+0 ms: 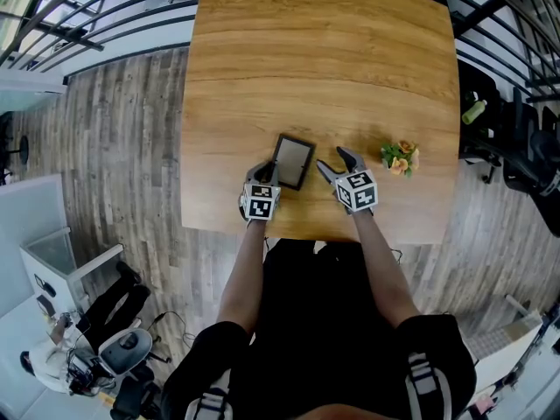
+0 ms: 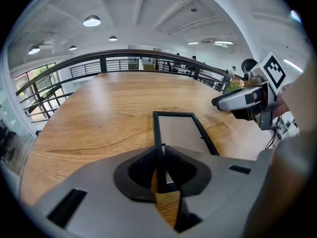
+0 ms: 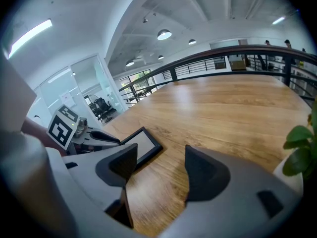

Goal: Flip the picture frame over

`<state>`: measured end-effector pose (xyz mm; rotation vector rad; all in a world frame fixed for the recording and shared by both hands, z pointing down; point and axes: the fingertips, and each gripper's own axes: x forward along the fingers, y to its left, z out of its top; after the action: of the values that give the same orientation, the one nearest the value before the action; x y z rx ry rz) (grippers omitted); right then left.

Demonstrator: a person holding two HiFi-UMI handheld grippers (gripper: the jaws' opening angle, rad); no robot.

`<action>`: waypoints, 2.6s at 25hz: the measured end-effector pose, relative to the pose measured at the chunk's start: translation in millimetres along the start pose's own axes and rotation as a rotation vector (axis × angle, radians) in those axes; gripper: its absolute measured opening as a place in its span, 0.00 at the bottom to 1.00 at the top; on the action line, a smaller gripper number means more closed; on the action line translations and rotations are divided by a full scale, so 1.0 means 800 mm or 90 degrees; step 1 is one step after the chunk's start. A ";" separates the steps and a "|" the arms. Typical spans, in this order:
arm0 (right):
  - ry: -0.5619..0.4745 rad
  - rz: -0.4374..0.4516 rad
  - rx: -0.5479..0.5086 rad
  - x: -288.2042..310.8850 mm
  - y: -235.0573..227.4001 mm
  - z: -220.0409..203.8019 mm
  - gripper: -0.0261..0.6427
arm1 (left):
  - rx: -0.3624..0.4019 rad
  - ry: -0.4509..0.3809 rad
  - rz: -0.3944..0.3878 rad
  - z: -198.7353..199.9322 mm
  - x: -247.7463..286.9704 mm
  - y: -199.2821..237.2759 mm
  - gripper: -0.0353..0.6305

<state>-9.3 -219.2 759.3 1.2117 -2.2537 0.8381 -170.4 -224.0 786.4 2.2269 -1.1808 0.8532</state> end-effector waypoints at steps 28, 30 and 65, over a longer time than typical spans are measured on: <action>0.008 0.027 0.026 -0.024 0.034 -0.023 0.49 | -0.169 -0.029 -0.008 0.003 -0.020 -0.011 0.14; 0.006 0.038 0.031 -0.025 0.041 -0.024 0.49 | -0.170 -0.036 -0.010 0.009 -0.023 -0.014 0.14; -0.010 0.219 0.142 -0.065 0.067 -0.011 0.40 | -0.190 -0.148 0.004 0.079 -0.081 -0.091 0.14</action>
<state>-27.0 -160.1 716.7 0.9312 -2.4728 1.2389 -117.6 -191.8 688.2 2.1134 -1.3246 0.3939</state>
